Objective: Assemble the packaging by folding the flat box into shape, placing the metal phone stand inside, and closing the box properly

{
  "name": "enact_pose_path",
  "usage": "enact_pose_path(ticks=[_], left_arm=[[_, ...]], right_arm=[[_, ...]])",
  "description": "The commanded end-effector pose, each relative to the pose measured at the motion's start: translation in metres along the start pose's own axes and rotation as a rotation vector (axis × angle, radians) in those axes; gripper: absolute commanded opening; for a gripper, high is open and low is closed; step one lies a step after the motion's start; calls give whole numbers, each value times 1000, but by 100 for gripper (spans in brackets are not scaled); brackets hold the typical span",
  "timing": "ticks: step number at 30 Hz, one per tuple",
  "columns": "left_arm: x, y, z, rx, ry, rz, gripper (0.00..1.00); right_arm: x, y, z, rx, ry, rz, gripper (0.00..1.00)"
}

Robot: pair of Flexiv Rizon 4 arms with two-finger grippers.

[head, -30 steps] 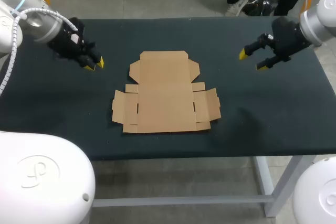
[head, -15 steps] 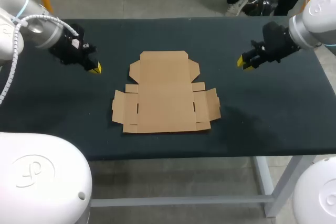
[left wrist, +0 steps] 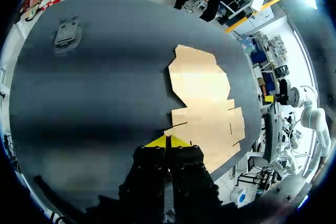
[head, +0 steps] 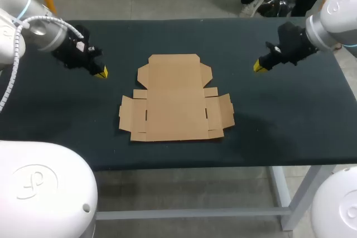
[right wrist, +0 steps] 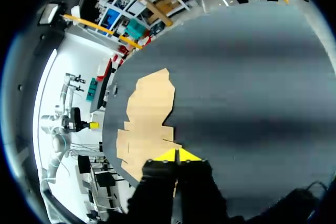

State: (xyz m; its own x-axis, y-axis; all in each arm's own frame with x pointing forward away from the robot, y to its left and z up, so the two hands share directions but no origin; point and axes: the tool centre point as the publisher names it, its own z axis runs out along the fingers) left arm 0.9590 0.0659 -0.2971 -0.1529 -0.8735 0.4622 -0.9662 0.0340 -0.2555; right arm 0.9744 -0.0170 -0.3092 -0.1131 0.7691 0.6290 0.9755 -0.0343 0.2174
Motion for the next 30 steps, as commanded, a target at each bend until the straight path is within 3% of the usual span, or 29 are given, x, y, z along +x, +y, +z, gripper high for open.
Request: enact_pose_path(ticks=[1,5,10,20,22,30], left_arm=[[1,-1,0,-3,-6,-1,0],[2,1,4,8,-33,-5,0],[4,7,21,-3,-29,18,0],[-5,16,41,-8,32,48,0],[-5,16,48,-5,9,48,0],[-13,14,62,-22,63,56,0]], right_arm=[[0,1,-1,5,3,-1,0],[0,1,-1,5,3,-1,0],[-5,-4,18,25,22,-17,0],[5,-11,40,60,20,-52,0],[7,-12,46,70,17,-57,0],[5,-13,67,91,33,-58,0]])
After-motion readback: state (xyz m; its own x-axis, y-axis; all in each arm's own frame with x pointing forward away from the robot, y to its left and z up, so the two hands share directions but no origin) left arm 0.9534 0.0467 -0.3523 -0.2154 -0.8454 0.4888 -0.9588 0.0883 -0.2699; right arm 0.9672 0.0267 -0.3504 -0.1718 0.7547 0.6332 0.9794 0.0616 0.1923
